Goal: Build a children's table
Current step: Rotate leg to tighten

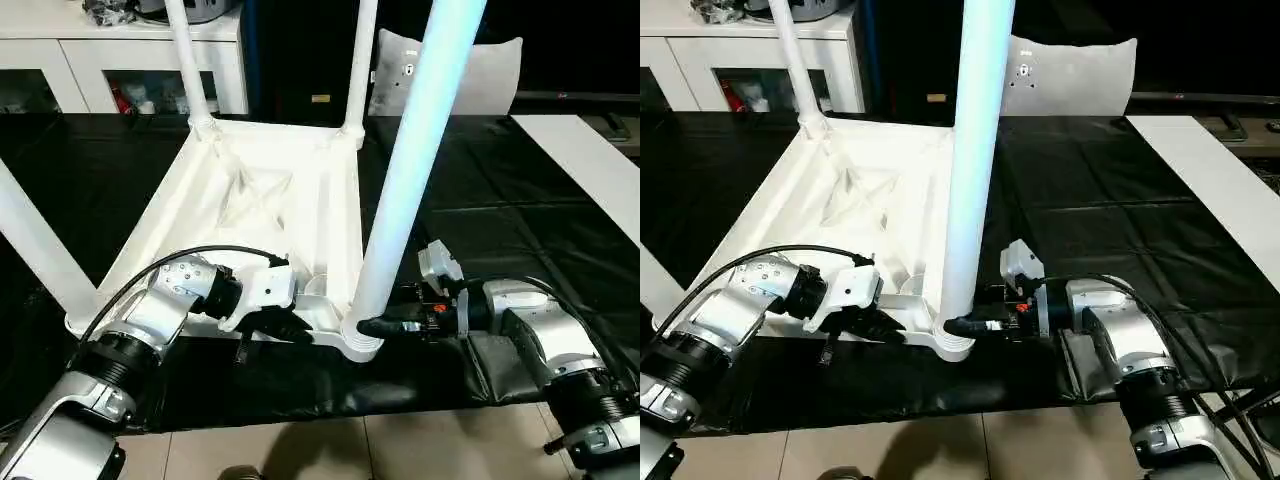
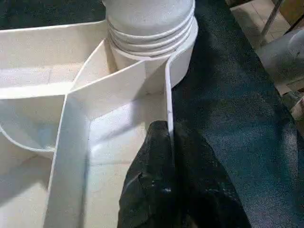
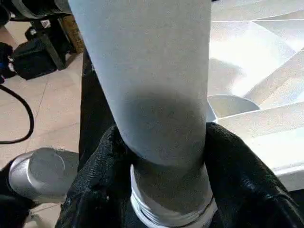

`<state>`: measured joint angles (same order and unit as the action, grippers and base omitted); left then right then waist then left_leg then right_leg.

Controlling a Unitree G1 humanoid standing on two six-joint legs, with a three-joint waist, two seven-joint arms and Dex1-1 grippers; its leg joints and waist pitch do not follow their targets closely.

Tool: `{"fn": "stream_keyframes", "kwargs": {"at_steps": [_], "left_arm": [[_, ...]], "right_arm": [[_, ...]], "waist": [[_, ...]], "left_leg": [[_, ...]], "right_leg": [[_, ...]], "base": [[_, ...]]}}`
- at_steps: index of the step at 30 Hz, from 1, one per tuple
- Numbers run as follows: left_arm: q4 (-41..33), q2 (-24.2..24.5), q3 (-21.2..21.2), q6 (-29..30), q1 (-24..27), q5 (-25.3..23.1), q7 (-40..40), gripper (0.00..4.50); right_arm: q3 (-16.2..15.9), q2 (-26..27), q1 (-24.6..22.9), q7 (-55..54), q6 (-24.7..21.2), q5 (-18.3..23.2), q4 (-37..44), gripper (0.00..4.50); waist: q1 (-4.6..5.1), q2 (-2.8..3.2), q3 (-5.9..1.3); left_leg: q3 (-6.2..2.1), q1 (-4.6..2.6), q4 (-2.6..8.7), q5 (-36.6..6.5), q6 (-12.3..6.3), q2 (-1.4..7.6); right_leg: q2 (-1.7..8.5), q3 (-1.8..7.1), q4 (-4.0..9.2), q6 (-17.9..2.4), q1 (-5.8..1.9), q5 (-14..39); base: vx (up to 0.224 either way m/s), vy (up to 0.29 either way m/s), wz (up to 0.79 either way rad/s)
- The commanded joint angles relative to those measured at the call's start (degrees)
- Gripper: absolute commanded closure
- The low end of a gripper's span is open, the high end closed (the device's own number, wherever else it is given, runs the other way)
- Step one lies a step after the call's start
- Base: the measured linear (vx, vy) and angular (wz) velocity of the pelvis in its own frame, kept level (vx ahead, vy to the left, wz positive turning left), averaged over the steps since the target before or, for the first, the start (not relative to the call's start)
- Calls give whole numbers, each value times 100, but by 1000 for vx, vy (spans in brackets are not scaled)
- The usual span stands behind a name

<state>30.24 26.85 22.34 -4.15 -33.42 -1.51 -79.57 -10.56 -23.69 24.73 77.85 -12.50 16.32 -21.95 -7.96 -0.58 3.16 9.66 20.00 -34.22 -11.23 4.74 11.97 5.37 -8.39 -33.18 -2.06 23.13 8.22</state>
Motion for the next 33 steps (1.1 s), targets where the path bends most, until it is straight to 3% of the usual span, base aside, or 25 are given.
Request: {"fn": "stream_keyframes", "kwargs": {"at_steps": [1,4,5,7,8,9,10,11,13,15,16,18,19,21,22,23,24,25,29,32,33], "left_arm": [[-57,-103,97,116,-32,-132,161,450],[-125,-374,-156,618,-65,-49,769,450],[-138,-607,-330,938,-135,5,1226,450],[-137,-723,-410,1066,-180,2,1486,450],[-143,-813,-450,1179,-213,-12,1667,450],[-143,-813,-450,1179,-213,-12,1667,450],[-157,-984,-514,1352,-264,-5,1939,450],[-163,-1117,-571,1486,-314,-8,2170,450],[-174,-1437,-737,1862,-442,-65,2821,450],[-158,-1656,-869,2049,-524,-164,3344,450],[-157,-1717,-904,2093,-545,-195,3498,450],[-198,-1781,-893,2152,-551,-236,3607,450],[-233,-1790,-879,2169,-540,-249,3613,450],[-317,-1791,-869,2194,-496,-253,3600,450],[-361,-1757,-853,2170,-461,-277,3572,450],[-368,-1746,-845,2159,-454,-283,3562,450],[-414,-1694,-812,2136,-414,-301,3509,450],[-441,-1669,-801,2139,-393,-304,3486,450],[-526,-1537,-776,2098,-297,-240,3308,450],[-531,-1374,-746,1946,-223,-164,2983,450],[-510,-1216,-707,1698,-158,-70,2586,450]], "right_arm": [[37,150,-105,-121,-267,231,243,256],[123,400,-225,-820,-387,130,435,256],[206,684,-182,-1607,-410,-105,368,256],[279,886,-124,-2098,-458,-219,292,256],[350,1061,-79,-2435,-483,-257,237,256],[350,1061,-79,-2435,-483,-257,237,256],[459,1355,12,-2968,-516,-308,129,257],[515,1565,108,-3346,-531,-364,30,257],[737,2069,375,-4349,-634,-462,-224,257],[798,2294,543,-4853,-624,-585,-418,257],[779,2334,587,-4972,-589,-662,-476,257],[660,2322,641,-5049,-338,-882,-585,257],[639,2322,645,-5014,-261,-904,-604,201],[657,2307,607,-4918,-94,-902,-576,187],[705,2288,573,-4863,-74,-879,-522,187],[715,2283,570,-4867,-75,-883,-520,174],[770,2236,560,-4875,-19,-887,-515,161],[793,2213,557,-4881,29,-885,-518,161],[938,2034,484,-4655,208,-752,-444,122],[1018,1823,384,-4325,309,-634,-337,97],[940,1550,285,-3889,528,-649,-314,87]], "waist": [[38,-25,-416],[57,-24,-383],[61,14,-392],[147,-3,-373],[225,-11,-375],[225,-11,-375],[320,-14,-371],[346,23,-366],[484,27,-381],[531,5,-379],[566,10,-403],[569,14,-412],[564,-44,-431],[526,-34,-455],[493,-17,-481],[486,-16,-493],[449,-11,-519],[442,-10,-520],[398,-13,-507],[373,-3,-467],[371,-6,-467]], "left_leg": [[-10,-29,416,-1044,-189,196],[-19,-53,431,-1229,-87,180],[-32,-59,428,-1270,-53,168],[-45,-64,417,-1433,40,120],[-64,-24,425,-1469,43,113],[-64,-24,425,-1469,43,113],[-61,-24,396,-1551,21,91],[-74,-31,392,-1579,34,84],[-89,-18,382,-1601,33,76],[-97,-17,373,-1638,22,70],[-92,3,368,-1478,-29,62],[-88,42,386,-1333,-129,82],[-70,54,379,-1203,-187,87],[-61,52,377,-960,-254,103],[-48,66,364,-568,-365,123],[-47,79,356,-417,-405,124],[-39,96,331,-14,-550,120],[-36,93,327,53,-596,123],[-7,113,306,-14,-732,110],[7,96,323,-472,-591,111],[5,95,324,-528,-557,109]], "right_leg": [[403,372,386,-646,-327,2192],[416,346,460,-527,-306,2597],[425,332,468,-488,-316,2711],[417,274,560,-265,-304,3127],[410,246,580,-176,-332,3210],[410,246,580,-176,-332,3210],[409,218,627,-88,-312,3348],[409,197,630,-92,-302,3384],[393,175,646,-103,-304,3305],[383,153,651,-121,-307,3299],[385,190,612,-208,-319,3039],[378,229,559,-295,-333,2733],[378,260,520,-375,-338,2495],[395,306,446,-534,-344,2114],[380,343,329,-790,-353,1430],[375,350,285,-868,-368,1185],[366,370,183,-1075,-380,517],[362,371,165,-1126,-372,387],[373,378,167,-1228,-373,347],[363,377,247,-1062,-348,1003],[360,374,262,-1016,-348,1117]], "base": [[0,0,0],[0,0,0],[0,0,0],[0,0,0],[0,0,0],[0,0,0],[0,0,0],[0,0,0],[0,0,0],[0,0,0],[0,0,0],[0,0,0],[0,0,0],[29,-4,2],[54,-15,3],[75,-22,2],[0,0,0],[0,0,0],[0,0,0],[0,0,0],[0,0,0]]}}
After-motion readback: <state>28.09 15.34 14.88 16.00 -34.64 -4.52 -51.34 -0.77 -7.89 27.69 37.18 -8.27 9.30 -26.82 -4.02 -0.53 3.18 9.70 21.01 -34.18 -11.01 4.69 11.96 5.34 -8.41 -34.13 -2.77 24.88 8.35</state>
